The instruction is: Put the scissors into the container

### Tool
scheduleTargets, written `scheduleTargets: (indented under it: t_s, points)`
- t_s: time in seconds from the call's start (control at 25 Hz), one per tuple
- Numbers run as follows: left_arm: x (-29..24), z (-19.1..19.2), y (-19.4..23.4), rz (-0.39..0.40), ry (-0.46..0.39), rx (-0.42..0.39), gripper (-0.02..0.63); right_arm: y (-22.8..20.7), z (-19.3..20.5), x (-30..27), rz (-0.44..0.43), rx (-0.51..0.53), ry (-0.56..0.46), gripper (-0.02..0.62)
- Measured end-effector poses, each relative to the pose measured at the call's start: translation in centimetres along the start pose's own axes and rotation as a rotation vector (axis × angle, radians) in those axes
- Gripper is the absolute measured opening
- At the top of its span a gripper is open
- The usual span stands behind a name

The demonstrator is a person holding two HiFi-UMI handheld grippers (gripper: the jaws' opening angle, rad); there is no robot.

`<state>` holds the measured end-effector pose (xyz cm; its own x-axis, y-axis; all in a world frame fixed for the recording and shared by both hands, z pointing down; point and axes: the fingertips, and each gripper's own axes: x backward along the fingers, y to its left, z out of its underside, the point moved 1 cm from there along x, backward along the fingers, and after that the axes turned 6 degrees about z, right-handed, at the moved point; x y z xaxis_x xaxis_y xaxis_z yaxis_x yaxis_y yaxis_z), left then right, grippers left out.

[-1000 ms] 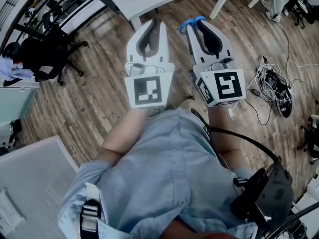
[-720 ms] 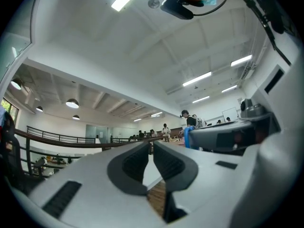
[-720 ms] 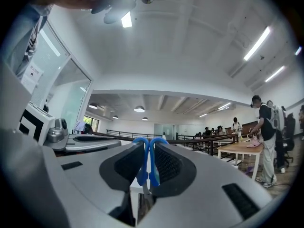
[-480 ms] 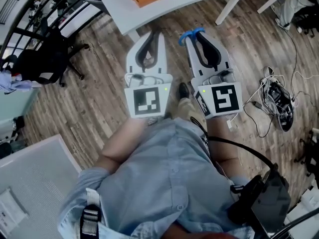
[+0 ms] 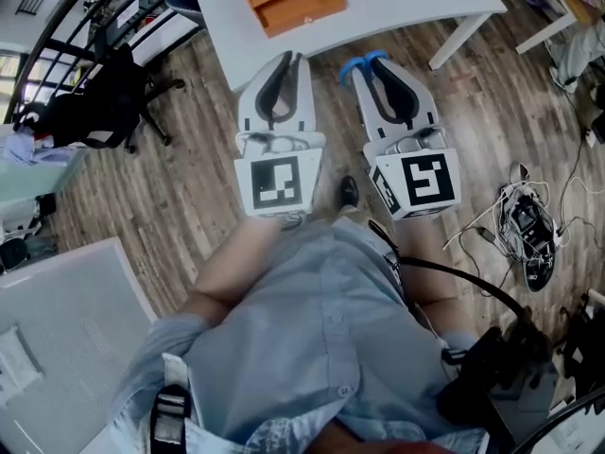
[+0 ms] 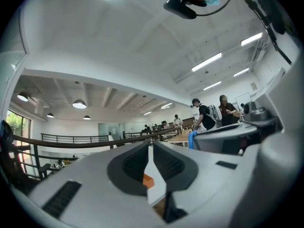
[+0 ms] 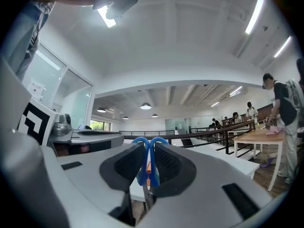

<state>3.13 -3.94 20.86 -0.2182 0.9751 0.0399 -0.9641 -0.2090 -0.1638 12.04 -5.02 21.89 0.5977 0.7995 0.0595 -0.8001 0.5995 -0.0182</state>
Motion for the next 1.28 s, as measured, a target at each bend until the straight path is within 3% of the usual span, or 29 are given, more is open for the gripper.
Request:
scheduleTargets:
  t_s: [0.2,0.52,1.04,1.28]
  points:
    - [-2.0,-1.4,0.8,-0.055,-0.025,-0.038,0.038,-1.7,-1.0,-2.8,-0.046,0.001,-0.034,0.077]
    - [-4.1,-0.5,4.3,-0.138,-0.029,-0.024,0.038,-1.8,-1.3,-8.0,-0.114,0.028,-0.04,0.077]
    - [-13.2,4.0,13.7,-0.202,-0.001,0.042,0.038,-2.5,0.9,-21.2,-0.174,0.066,0.0,0.077]
    - [-17.6,4.3,18.7,-0.213,-0.029,0.043,0.038,-2.1,0.7,-27.6,-0.198,0.085,-0.011,0.077]
